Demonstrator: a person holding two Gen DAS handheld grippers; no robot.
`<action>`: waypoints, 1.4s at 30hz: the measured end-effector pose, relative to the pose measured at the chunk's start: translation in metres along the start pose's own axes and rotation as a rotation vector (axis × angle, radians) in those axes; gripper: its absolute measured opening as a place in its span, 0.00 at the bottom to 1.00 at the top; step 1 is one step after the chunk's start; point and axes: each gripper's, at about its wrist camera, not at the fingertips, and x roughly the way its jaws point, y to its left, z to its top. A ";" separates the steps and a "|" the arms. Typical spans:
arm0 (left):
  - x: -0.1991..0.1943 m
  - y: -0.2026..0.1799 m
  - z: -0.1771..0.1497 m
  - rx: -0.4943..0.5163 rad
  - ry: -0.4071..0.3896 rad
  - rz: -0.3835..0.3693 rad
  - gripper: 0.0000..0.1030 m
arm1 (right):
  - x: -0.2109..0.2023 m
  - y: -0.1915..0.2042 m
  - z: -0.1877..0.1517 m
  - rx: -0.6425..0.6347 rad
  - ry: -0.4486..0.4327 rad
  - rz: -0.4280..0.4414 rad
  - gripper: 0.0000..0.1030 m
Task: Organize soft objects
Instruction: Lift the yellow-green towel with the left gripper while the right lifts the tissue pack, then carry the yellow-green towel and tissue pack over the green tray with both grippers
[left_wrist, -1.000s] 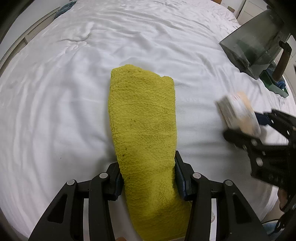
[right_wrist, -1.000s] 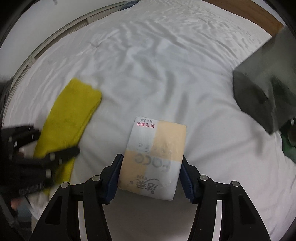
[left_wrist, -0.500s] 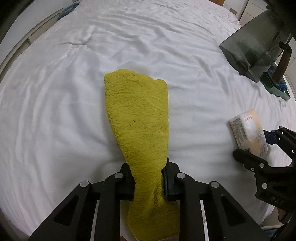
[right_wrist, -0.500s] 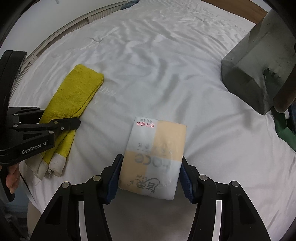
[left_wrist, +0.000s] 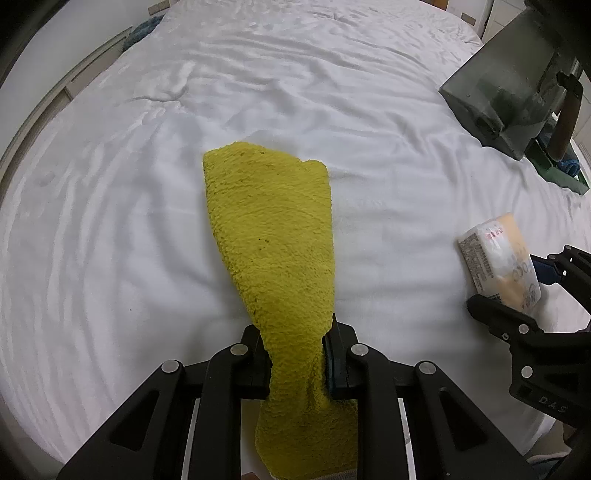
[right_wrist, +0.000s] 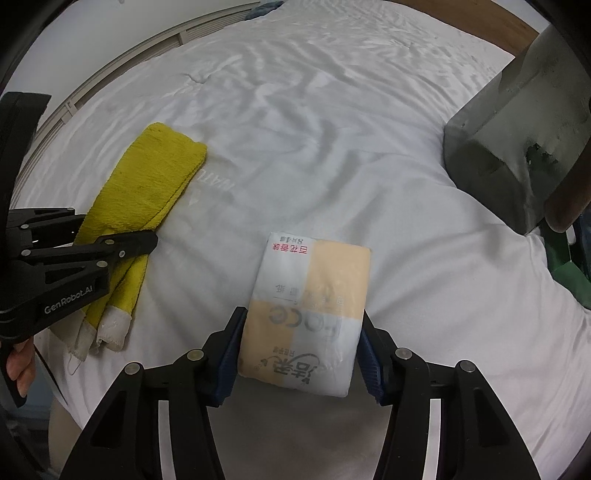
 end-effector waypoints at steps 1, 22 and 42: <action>-0.002 -0.001 -0.001 -0.001 -0.003 0.003 0.16 | 0.000 0.000 0.000 0.000 0.000 0.000 0.52; -0.042 -0.044 -0.019 0.041 -0.070 0.065 0.16 | -0.013 -0.002 -0.010 -0.010 -0.012 0.017 0.52; -0.071 -0.073 -0.024 0.109 -0.121 0.060 0.16 | -0.046 -0.031 -0.035 0.044 -0.048 0.014 0.52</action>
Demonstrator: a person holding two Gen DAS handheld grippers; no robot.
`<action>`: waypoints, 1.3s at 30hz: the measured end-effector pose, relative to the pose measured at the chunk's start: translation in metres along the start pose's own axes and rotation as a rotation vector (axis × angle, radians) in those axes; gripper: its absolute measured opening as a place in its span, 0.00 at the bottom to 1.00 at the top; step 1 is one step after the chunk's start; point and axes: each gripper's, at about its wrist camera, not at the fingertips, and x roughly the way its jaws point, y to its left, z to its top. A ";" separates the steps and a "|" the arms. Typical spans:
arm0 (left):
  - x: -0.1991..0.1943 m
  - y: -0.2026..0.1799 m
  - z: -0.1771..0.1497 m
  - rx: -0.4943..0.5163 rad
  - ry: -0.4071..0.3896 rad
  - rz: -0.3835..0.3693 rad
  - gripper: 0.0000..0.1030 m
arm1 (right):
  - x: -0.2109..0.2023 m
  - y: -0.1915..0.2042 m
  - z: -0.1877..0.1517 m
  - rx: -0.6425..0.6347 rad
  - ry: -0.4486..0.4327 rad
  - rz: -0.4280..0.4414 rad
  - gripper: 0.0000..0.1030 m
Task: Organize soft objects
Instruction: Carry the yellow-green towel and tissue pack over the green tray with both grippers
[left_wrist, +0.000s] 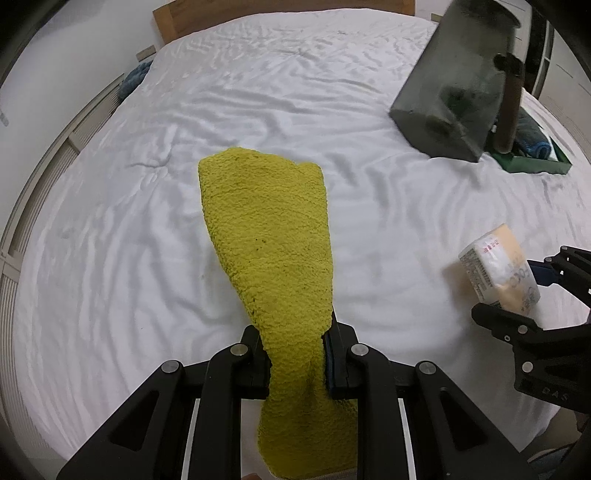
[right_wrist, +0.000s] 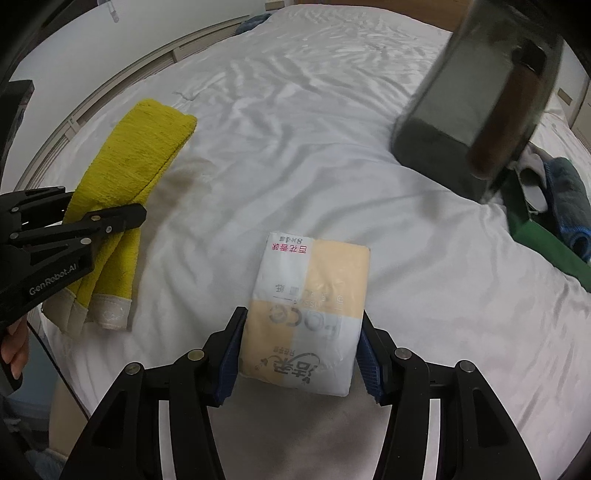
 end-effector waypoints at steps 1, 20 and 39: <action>-0.001 -0.002 0.001 0.003 -0.001 -0.004 0.16 | -0.003 -0.002 -0.002 0.003 -0.001 0.000 0.52; -0.016 -0.095 0.028 0.127 -0.015 -0.105 0.16 | -0.071 -0.094 -0.047 0.124 -0.056 -0.076 0.52; -0.034 -0.257 0.090 0.312 -0.039 -0.305 0.16 | -0.155 -0.233 -0.081 0.279 -0.129 -0.246 0.52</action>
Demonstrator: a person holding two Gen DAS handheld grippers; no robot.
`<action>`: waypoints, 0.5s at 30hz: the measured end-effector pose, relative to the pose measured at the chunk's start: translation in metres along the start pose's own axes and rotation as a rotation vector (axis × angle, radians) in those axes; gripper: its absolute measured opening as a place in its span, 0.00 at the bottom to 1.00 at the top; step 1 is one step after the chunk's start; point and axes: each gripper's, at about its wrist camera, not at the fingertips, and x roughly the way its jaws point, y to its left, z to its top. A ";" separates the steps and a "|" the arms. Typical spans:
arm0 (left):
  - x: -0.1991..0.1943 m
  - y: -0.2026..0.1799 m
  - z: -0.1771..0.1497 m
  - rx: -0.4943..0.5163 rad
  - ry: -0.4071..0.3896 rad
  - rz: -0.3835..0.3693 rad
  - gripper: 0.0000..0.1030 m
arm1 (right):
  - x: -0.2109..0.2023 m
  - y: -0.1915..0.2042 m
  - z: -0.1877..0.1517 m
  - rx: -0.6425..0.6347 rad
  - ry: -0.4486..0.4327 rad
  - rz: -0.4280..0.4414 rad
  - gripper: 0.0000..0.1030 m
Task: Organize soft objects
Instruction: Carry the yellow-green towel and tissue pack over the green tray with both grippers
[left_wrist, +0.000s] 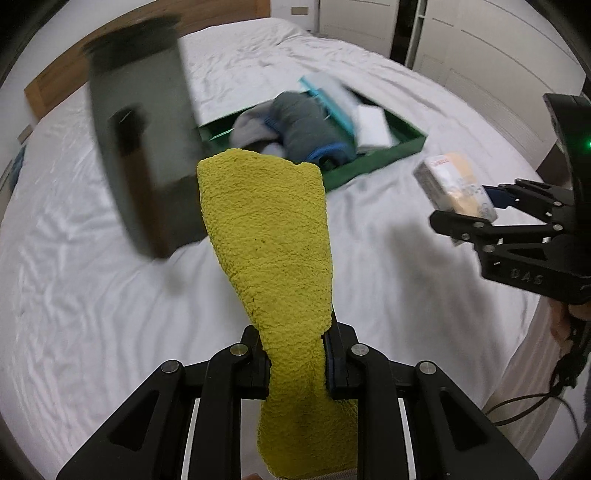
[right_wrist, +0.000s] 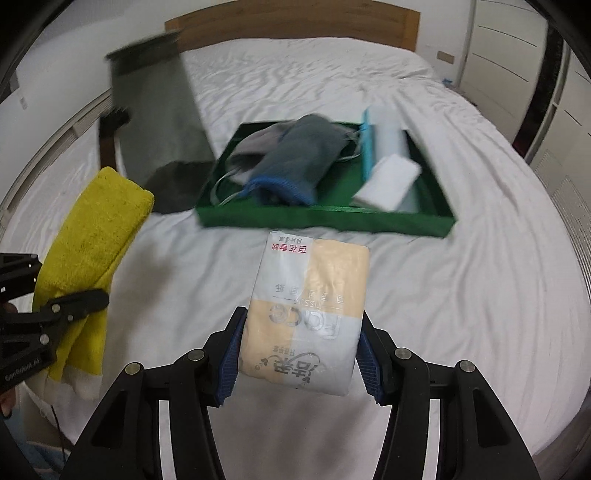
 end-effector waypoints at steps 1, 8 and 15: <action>0.000 -0.004 0.008 0.000 -0.008 -0.008 0.16 | -0.001 -0.005 0.003 0.003 -0.009 -0.006 0.52; 0.007 -0.021 0.073 -0.029 -0.067 -0.032 0.17 | 0.001 -0.044 0.037 0.038 -0.066 -0.016 0.52; 0.032 -0.021 0.131 -0.089 -0.089 -0.019 0.17 | 0.010 -0.065 0.078 0.030 -0.121 -0.031 0.52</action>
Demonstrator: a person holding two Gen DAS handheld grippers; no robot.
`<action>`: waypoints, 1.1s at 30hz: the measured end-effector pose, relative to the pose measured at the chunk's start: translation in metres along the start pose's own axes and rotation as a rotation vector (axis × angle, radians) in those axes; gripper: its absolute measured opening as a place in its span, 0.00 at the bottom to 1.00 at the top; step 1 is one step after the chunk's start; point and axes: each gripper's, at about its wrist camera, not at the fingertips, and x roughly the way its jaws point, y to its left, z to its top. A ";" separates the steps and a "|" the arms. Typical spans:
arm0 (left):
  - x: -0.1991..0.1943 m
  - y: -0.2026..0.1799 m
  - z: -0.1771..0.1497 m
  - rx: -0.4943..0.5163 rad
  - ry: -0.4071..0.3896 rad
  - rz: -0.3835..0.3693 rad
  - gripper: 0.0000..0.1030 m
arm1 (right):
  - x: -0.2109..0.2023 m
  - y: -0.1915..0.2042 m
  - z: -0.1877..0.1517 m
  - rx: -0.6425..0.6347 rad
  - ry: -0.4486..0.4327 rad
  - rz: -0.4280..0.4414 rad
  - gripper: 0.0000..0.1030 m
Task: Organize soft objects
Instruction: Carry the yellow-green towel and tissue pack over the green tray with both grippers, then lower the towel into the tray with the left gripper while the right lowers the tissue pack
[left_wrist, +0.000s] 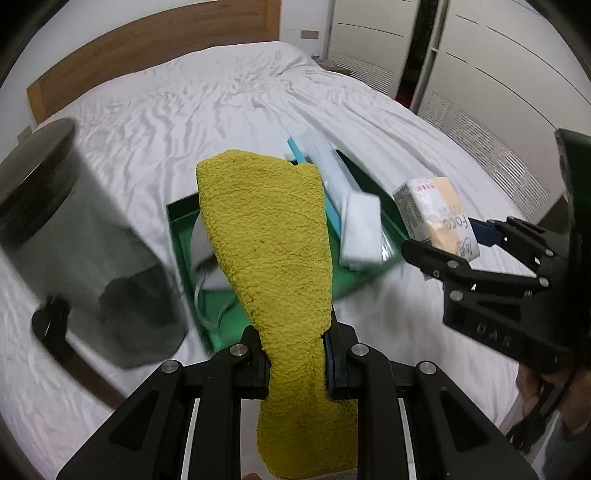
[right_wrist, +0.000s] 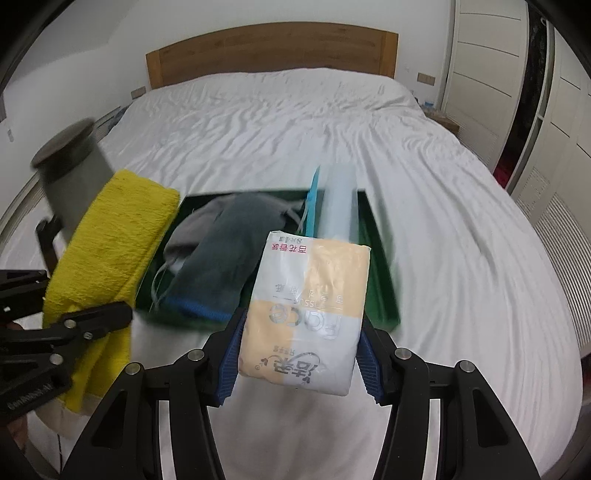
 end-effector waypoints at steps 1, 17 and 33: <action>0.008 0.000 0.008 -0.010 0.001 0.001 0.17 | 0.004 -0.002 0.007 -0.003 -0.005 0.001 0.52; 0.097 0.014 0.061 -0.203 0.039 -0.019 0.17 | 0.136 -0.015 0.087 -0.033 0.028 -0.020 0.52; 0.138 0.025 0.055 -0.277 0.032 0.101 0.21 | 0.228 -0.012 0.103 -0.065 0.107 -0.017 0.52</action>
